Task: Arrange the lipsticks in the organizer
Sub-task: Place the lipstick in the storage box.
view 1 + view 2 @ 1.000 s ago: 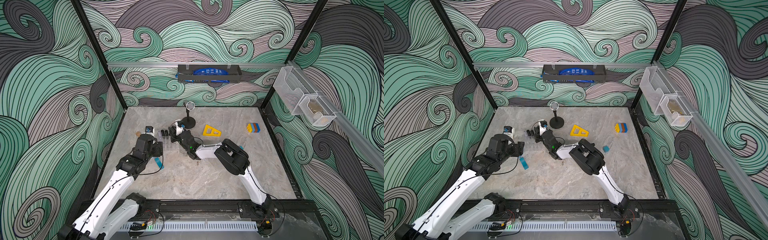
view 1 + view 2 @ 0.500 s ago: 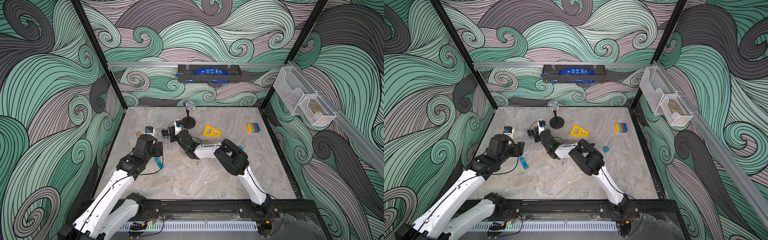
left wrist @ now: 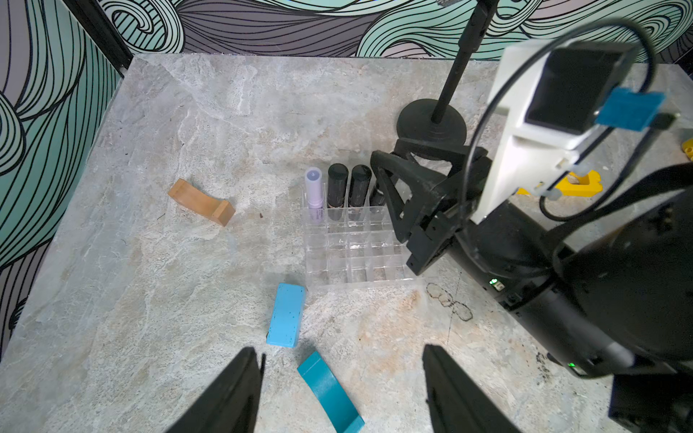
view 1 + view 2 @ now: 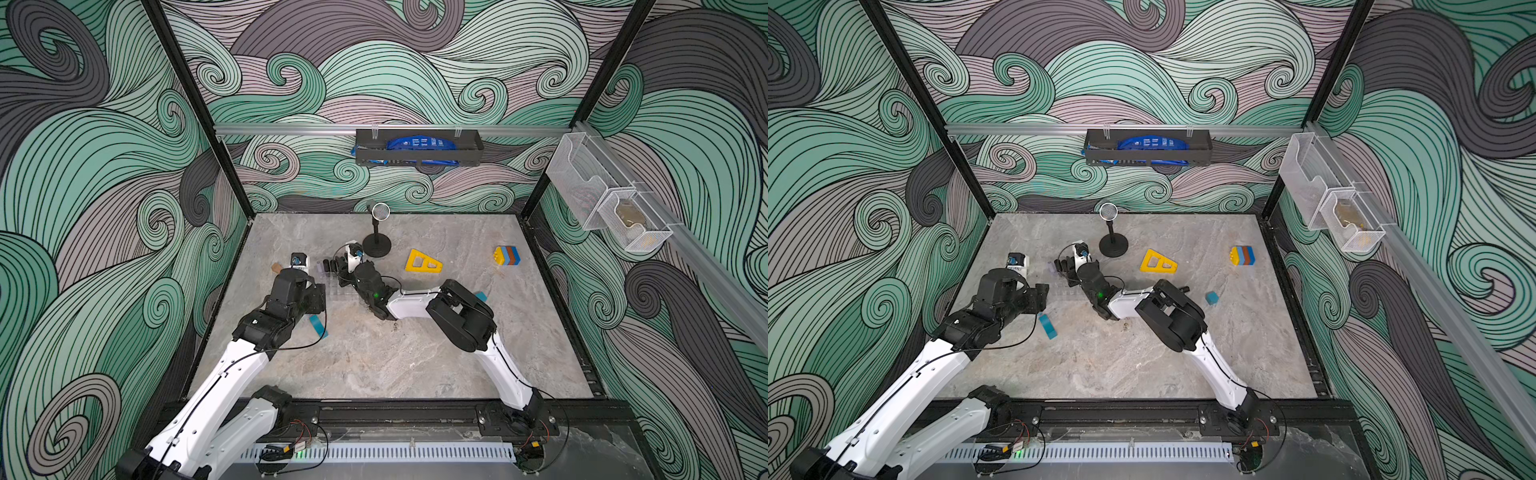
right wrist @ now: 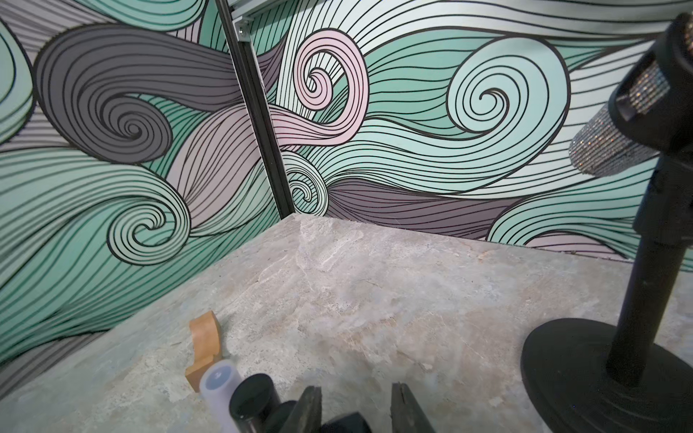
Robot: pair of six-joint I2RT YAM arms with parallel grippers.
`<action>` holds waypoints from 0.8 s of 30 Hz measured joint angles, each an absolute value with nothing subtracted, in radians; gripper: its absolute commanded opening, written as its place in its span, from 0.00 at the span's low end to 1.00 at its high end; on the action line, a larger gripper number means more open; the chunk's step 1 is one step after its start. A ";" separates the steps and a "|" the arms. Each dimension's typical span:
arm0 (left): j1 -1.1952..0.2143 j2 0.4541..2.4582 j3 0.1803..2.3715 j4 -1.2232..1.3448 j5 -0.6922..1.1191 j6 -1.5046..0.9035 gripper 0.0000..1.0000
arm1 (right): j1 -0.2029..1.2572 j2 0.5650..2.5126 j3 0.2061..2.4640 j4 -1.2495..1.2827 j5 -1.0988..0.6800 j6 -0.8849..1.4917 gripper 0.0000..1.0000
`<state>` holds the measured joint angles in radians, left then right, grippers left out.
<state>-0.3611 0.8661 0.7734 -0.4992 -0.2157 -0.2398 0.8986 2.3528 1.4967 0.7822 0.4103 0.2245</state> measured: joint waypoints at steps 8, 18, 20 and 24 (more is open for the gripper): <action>-0.361 0.866 0.768 -0.494 -0.215 -0.240 0.70 | 0.904 2.339 1.485 0.776 0.410 0.238 0.46; -0.366 0.867 0.770 -0.499 -0.214 -0.205 0.71 | 0.878 1.905 1.167 0.759 0.379 0.392 0.47; -0.396 0.875 0.775 -0.500 -0.218 -0.199 0.71 | 0.864 1.785 1.068 0.753 0.371 0.456 0.48; -0.553 0.950 0.819 -0.488 -0.252 -0.188 0.72 | 0.828 1.563 0.888 0.613 0.329 0.618 0.50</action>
